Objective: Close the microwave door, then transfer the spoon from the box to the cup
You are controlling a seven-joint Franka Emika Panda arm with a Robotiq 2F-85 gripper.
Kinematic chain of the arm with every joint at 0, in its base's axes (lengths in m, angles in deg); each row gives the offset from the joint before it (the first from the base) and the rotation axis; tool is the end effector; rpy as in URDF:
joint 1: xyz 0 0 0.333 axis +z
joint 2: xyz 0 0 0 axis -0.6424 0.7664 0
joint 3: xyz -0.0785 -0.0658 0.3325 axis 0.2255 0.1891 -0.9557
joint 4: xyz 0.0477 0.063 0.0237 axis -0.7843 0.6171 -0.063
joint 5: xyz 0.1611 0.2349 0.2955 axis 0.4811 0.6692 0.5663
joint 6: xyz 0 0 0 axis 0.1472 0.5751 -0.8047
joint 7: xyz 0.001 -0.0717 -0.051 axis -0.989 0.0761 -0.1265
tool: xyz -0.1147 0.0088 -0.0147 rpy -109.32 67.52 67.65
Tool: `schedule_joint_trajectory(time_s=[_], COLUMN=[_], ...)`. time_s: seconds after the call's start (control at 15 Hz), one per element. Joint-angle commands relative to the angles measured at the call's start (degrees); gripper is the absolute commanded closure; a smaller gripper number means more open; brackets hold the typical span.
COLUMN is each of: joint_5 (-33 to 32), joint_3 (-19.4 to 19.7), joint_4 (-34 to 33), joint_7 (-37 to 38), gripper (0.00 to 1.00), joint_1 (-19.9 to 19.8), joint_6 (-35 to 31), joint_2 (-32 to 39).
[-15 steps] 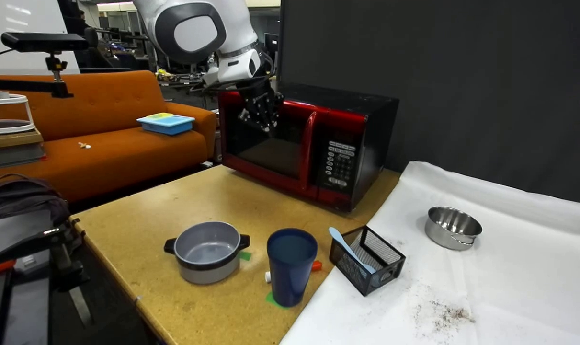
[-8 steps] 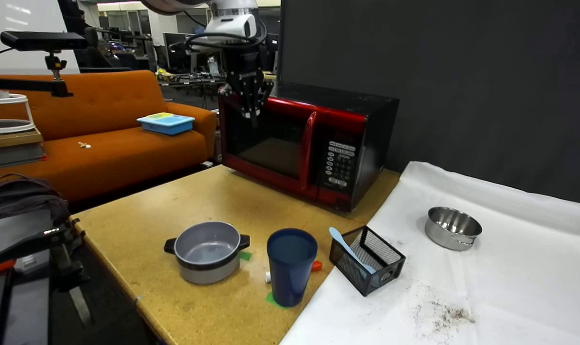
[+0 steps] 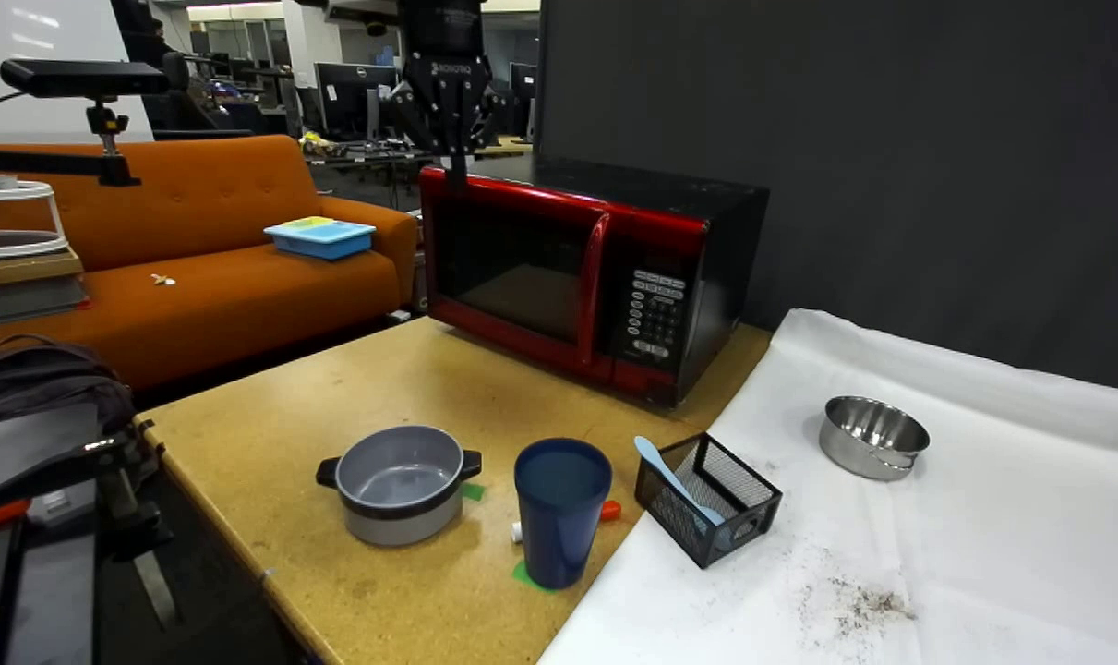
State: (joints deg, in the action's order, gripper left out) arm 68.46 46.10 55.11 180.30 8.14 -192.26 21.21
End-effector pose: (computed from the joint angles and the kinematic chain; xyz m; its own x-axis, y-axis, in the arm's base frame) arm 0.5352 0.1366 0.3621 0.0467 -0.9946 0.0929 -0.9977 -0.0510 -0.0447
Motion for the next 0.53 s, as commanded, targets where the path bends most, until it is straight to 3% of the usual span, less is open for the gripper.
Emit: schedule_joint_trajectory(time_s=[0.0,0.2,0.47], joint_5=[-0.4,1.8,1.9], joint_3=[-14.3,-23.4,-29.7], joint_4=[3.3,6.9,12.9], joint_7=[0.7,-0.8,-2.3], gripper=[0.72,0.55,0.27], joint_1=[-14.8,-25.8,-35.2], joint_6=[3.2,2.6,-3.9], joint_2=[-5.3,-7.9,-10.7])
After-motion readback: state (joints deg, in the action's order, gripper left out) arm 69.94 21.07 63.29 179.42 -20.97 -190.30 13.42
